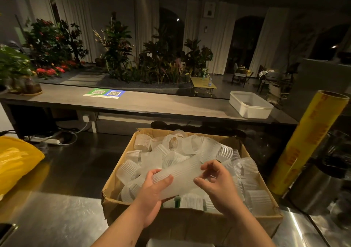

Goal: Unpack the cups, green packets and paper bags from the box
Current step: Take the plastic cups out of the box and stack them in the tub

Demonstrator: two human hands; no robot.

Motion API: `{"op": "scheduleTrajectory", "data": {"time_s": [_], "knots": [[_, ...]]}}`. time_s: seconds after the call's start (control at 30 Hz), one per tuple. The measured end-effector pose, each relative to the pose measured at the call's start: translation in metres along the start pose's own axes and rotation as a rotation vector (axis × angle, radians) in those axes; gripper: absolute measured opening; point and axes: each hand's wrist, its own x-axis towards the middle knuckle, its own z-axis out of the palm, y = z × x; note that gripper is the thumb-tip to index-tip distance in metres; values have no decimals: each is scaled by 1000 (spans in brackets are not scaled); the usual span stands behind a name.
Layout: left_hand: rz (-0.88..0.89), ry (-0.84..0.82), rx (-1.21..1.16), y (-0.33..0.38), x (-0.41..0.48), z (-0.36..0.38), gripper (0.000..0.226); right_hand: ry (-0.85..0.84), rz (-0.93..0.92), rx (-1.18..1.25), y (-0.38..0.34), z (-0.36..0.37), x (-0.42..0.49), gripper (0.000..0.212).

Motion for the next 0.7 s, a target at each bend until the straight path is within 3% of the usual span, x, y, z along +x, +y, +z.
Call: {"op": "scheduleTrajectory", "data": {"time_s": [0.17,0.27,0.33,0.37,0.43,0.5,0.53,0.63,0.7], "knots": [[32,22,59,-1,-2,2,62,-192,-65,-62,7,20,-6,41],[19,20,-5,-1,-1,0,61,52,-42,-15,17,19,-4,27],[8,22,-64,-3,1,-2,61,229,-4,-168,22,7,2,19],[3,25,-87,-3,1,-3,61,215,23,-324,26,1,5,22],[-6,24,-129,-4,3,-6,61,10,80,-658,33,-7,9,47],[-14,20,-153,-4,5,-7,61,-167,135,-801,40,-6,15,64],[-15,18,-161,-4,6,-7,61,-169,159,-805,42,-2,17,65],[-13,12,-193,-4,5,-5,58,73,244,-694,46,9,25,50],[-13,10,-204,-3,3,-3,57,139,271,-641,45,15,30,35]]}}
